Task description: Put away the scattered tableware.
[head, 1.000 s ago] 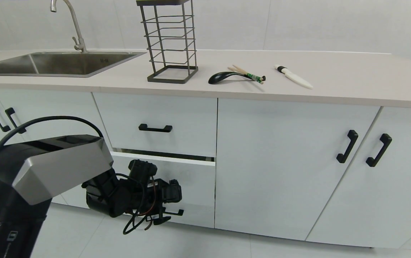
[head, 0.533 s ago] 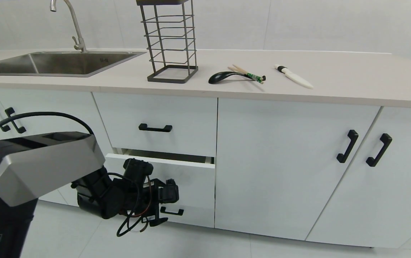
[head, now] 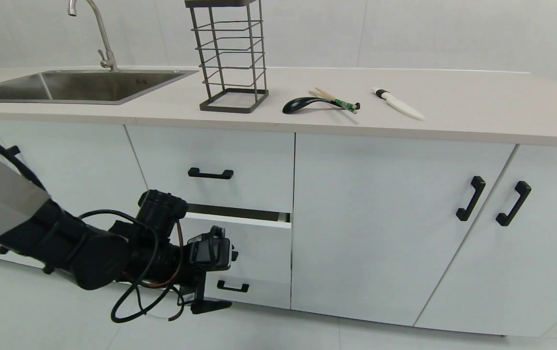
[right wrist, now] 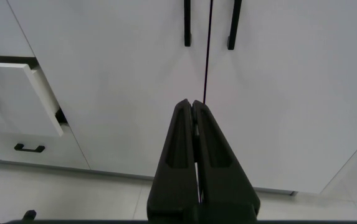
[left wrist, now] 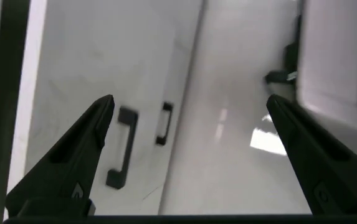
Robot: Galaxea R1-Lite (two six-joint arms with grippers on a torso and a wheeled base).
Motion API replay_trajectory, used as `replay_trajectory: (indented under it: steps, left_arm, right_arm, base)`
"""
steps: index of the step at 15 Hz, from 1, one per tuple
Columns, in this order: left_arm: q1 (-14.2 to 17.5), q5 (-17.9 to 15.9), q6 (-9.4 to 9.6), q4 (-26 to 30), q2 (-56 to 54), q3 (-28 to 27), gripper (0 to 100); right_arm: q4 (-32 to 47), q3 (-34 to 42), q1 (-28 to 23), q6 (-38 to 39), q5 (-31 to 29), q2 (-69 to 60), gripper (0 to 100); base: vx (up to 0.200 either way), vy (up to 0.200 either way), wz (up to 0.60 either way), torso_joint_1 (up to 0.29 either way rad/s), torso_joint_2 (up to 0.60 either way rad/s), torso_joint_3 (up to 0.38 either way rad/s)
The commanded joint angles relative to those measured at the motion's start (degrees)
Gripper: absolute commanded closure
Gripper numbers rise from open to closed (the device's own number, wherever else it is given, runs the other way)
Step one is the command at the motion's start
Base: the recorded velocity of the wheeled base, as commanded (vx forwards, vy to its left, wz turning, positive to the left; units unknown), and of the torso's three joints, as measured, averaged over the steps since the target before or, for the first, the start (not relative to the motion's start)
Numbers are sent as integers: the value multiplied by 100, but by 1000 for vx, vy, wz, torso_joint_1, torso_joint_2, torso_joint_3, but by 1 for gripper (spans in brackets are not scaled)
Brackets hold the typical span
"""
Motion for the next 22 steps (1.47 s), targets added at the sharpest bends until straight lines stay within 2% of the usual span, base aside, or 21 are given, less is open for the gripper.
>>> replay_trajectory:
  steps: [1,3,4,5,6,7,8,9,10,11,12,13,14,15,22]
  left_arm:
    - [119,-431,6,524,-777,-416,0]
    - [339,-704,68,1157,-724,-1040,0]
    - [427,-853,208,1201,-627,-1101,0]
    - [576,-906,446,1157,-469,-1092,0]
    - [778,-880,665,1157,-364,-1066,0]
    - [910,-845,736,1148,-311,-1066,0]
    - [1077,-563,727,1078,-267,-1066,0]
    - [1165,-344,709,867,-258,-1005,0]
    - [1174,-291,700,717,-241,-934,0]
    - [1148,-133,516,348,-170,-767,0]
    - [1086,8,243,49,-109,-592,0]
    - [1042,87,120,-109,-82,-495,0]
    - [963,447,-135,-557,6,-258,0]
    - [893,685,-205,-812,85,-187,0]
    - [893,764,-196,-970,577,-372,0]
  right_arm:
    - [2,1,0,-1,2,6,100]
    - [2,1,0,-1,2,6,100]
    - [2,1,0,-1,2,6,100]
    - [2,1,0,-1,2,6,100]
    - [2,1,0,-1,2,6,100]
    - [2,1,0,-1,2,6,100]
    - [2,1,0,-1,2,6,100]
    - [2,1,0,-1,2,6,100]
    - [2,1,0,-1,2,6,100]
    - [2,1,0,-1,2,6,100]
    - [2,1,0,-1,2,6,100]
    - [2,1,0,-1,11,6,100]
    - [2,1,0,-1,2,6,100]
    - [2,1,0,-1,2,6,100]
    - [2,1,0,-1,2,6,100]
  base:
    - [0,0,0,0,0,0]
    - [0,0,0,0,0,0]
    - [0,0,0,0,0,0]
    - [0,0,0,0,0,0]
    - [0,0,0,0,0,0]
    - [0,0,0,0,0,0]
    - [0,0,0,0,0,0]
    - [0,0,0,0,0,0]
    - [0,0,0,0,0,0]
    - [0,0,0,0,0,0]
    - [0,0,0,0,0,0]
    - [0,0,0,0,0,0]
    - [0,0,0,0,0,0]
    - [0,0,0,0,0,0]
    - [0,0,0,0,0,0]
